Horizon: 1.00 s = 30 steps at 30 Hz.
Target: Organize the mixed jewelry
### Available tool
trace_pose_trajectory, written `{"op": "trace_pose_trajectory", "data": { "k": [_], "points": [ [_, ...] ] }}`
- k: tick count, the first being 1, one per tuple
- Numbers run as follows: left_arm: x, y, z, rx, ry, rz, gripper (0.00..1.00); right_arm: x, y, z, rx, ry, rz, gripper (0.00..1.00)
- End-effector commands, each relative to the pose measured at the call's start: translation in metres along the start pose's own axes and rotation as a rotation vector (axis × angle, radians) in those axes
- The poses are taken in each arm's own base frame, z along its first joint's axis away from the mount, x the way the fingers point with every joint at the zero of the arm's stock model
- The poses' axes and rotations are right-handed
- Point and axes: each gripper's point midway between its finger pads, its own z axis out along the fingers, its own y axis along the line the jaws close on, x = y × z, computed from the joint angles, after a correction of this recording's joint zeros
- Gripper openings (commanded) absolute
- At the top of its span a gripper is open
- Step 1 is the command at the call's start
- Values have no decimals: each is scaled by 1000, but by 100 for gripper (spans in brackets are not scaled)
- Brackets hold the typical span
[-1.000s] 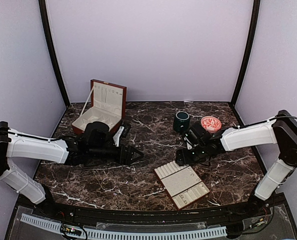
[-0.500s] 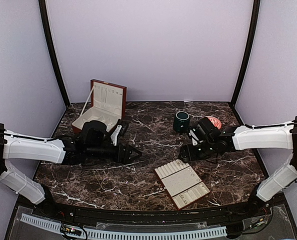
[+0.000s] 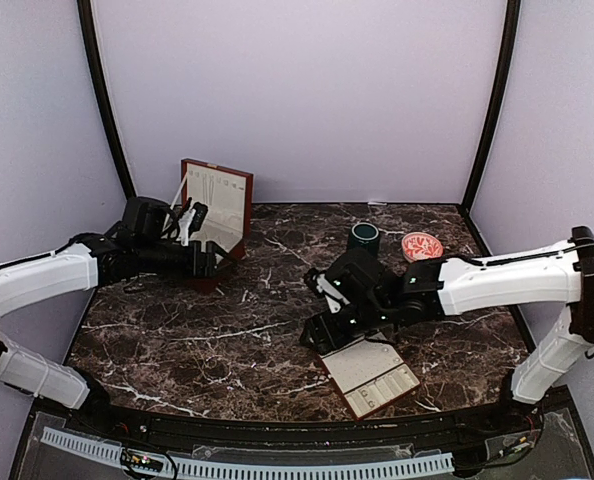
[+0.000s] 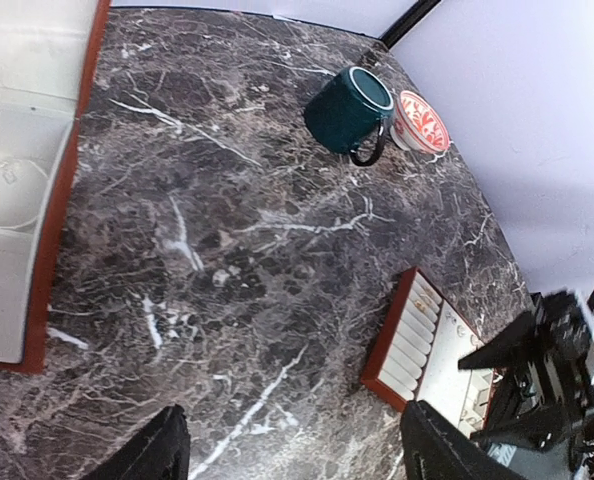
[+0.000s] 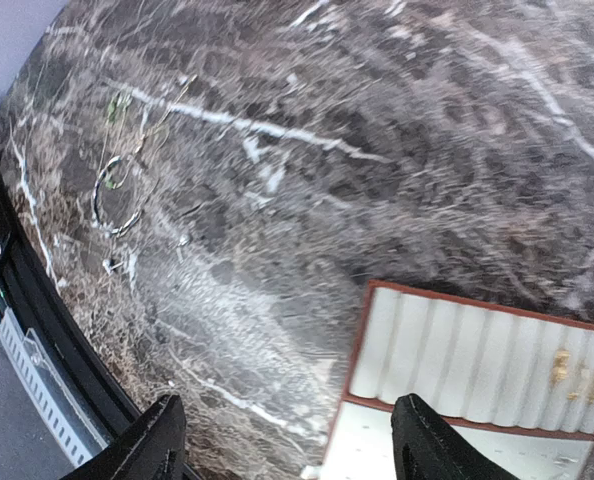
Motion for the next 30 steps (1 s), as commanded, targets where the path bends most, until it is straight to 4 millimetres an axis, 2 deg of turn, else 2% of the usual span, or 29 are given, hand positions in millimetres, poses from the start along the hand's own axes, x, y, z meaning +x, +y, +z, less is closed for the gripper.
{"op": "trace_pose_trajectory", "data": {
  "k": [1, 6, 7, 11, 17, 26, 30],
  "points": [
    [-3, 5, -16, -16, 28, 52, 75, 19, 38, 31, -68, 81, -41, 71],
    [5, 16, -11, -44, 32, 91, 75, 36, 54, 54, -78, 134, -83, 68],
    [9, 18, -10, -42, 37, 95, 75, 28, 62, 56, -97, 116, -90, 68],
    [23, 28, -5, -64, 65, 85, 74, 19, 70, 75, -97, 111, -137, 60],
    [19, 28, -6, -69, 57, 100, 74, 5, 80, 99, -90, 104, -209, 48],
    [21, 26, -4, -52, 70, 99, 74, 4, 78, 127, -50, 131, -305, 28],
    [21, 25, -4, -47, 69, 98, 74, 5, 80, 133, -59, 137, -343, 26]
  ]
}}
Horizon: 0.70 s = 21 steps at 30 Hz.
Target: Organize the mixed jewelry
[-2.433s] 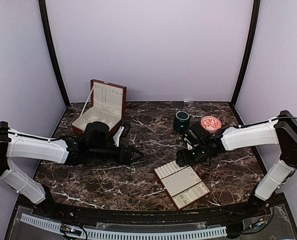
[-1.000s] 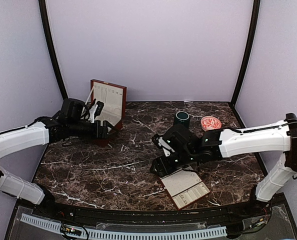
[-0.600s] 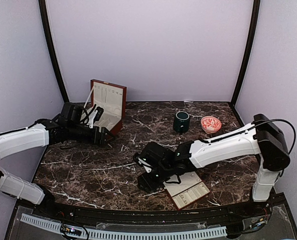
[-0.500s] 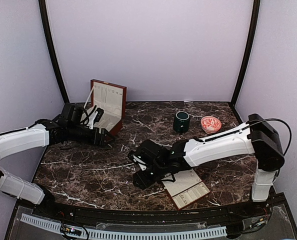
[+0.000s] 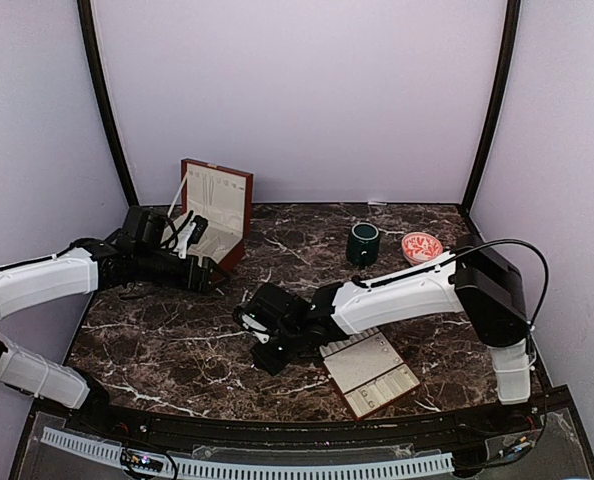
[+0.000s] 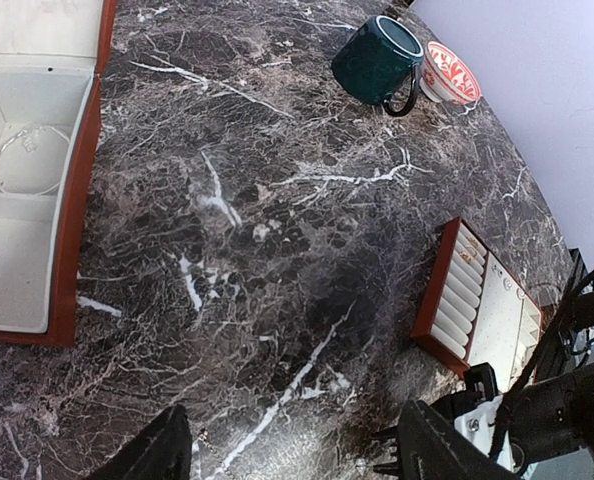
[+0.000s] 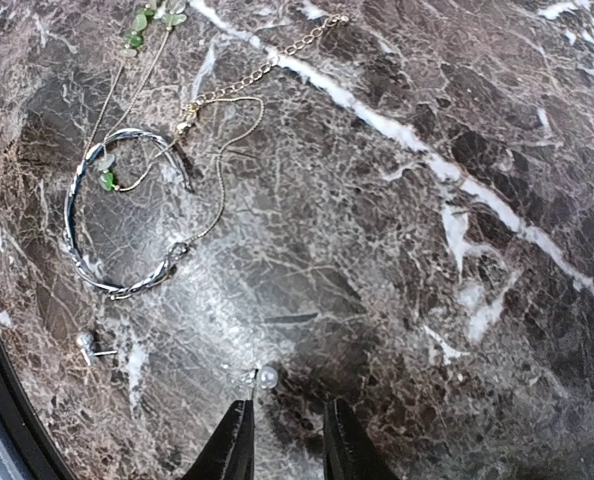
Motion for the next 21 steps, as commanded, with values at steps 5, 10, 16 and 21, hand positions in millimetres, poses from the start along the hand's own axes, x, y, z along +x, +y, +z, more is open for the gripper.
{"op": "trace_pose_trajectory", "data": {
  "k": [5, 10, 16, 21],
  "points": [
    [-2, -3, -1, 17, -2, 19, 74, -6, 0, 8, 16, -21, -115, 26],
    [-2, -3, 0, 17, 1, 21, 74, -5, -2, 12, 22, -24, -190, 26],
    [-2, -3, 0, 17, 1, 21, 74, -4, -1, 17, 17, -18, -267, 26],
    [-1, -3, 1, 20, 7, 19, 74, -1, 4, 20, -14, -21, -330, 26]
  ]
}}
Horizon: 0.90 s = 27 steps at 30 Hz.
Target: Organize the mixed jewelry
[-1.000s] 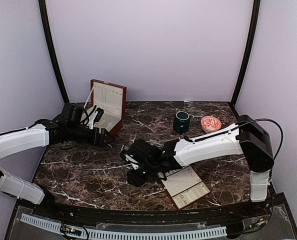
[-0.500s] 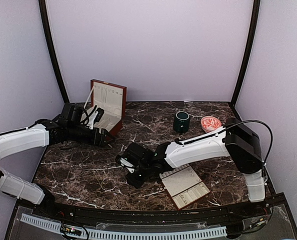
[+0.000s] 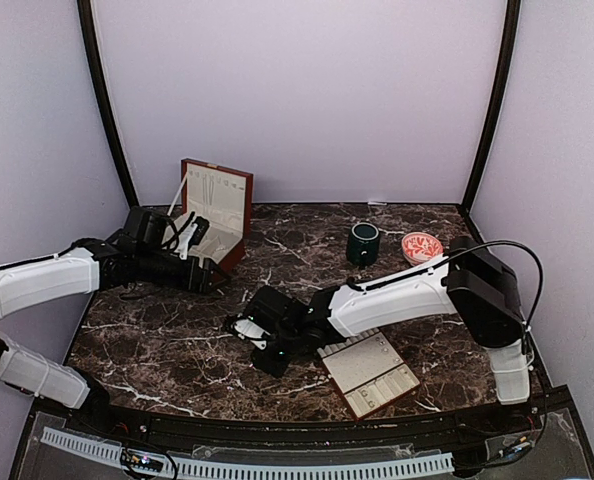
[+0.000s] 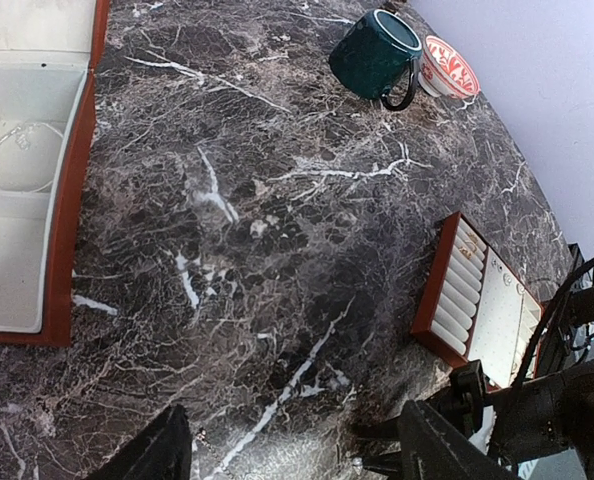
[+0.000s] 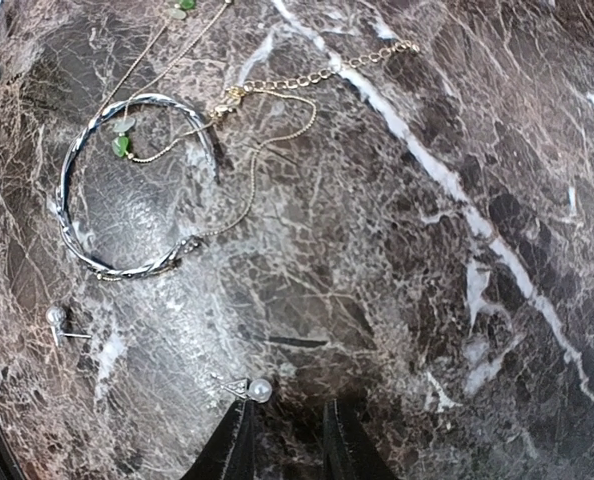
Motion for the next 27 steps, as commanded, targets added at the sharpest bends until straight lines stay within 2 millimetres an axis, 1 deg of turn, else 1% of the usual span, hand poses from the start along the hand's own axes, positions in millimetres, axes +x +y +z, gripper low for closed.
{"op": "trace_pose_trajectory", "data": {
  "k": [1, 8, 18, 23, 27],
  "points": [
    [-3, -3, 0, 15, -2, 16, 74, -2, 7, 9, -33, -19, -87, 25],
    [-3, -3, 1, 14, 0, 17, 74, -2, 13, 14, -66, -38, -163, 25],
    [-4, -2, 3, 15, 4, 17, 74, 4, 18, 24, -95, -33, -249, 30],
    [-4, -2, 3, 14, 6, 19, 74, 8, 16, 28, -91, -18, -280, 27],
    [-3, -2, 3, 17, 8, 17, 74, 8, 16, 28, -92, -27, -288, 21]
  ]
}}
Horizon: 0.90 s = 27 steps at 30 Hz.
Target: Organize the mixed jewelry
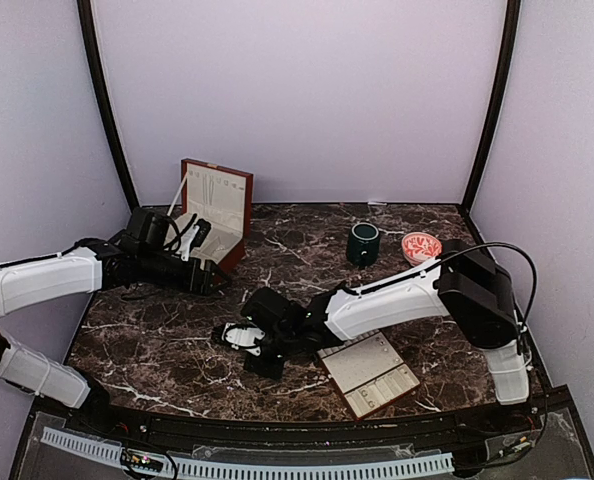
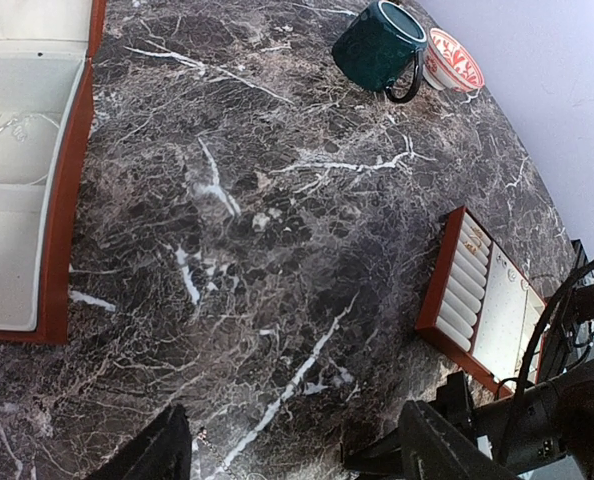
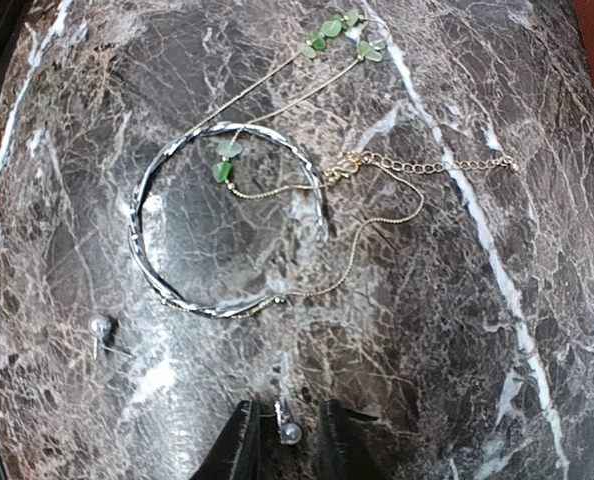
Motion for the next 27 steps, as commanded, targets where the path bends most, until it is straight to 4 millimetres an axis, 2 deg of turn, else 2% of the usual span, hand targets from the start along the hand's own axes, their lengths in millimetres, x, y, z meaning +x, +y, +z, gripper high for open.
{"op": "trace_pose_trajectory", "data": {
  "k": [1, 5, 9, 13, 17, 20, 22, 27],
  "points": [
    [-7, -5, -2, 21, -11, 20, 74, 21, 6, 15, -19, 48, -24, 19],
    [-6, -6, 0, 33, -5, 15, 74, 15, 3, 10, -1, 16, -5, 11],
    [-4, -8, 2, 48, 0, 9, 74, 5, -6, -5, 48, -50, 40, 4],
    [0, -13, 6, 96, 13, -7, 74, -4, -26, -27, 101, -129, 139, 0],
    [7, -26, 13, 191, 39, -34, 73, -11, -46, -52, 162, -210, 221, 0],
    [15, -37, 20, 261, 72, -41, 70, -7, -58, -68, 213, -251, 270, 0],
    [22, -43, 26, 287, 101, -39, 70, 2, -64, -76, 235, -260, 300, 0],
    [40, -68, 38, 378, 171, -13, 67, 5, -76, -98, 269, -309, 366, 0]
  ]
}}
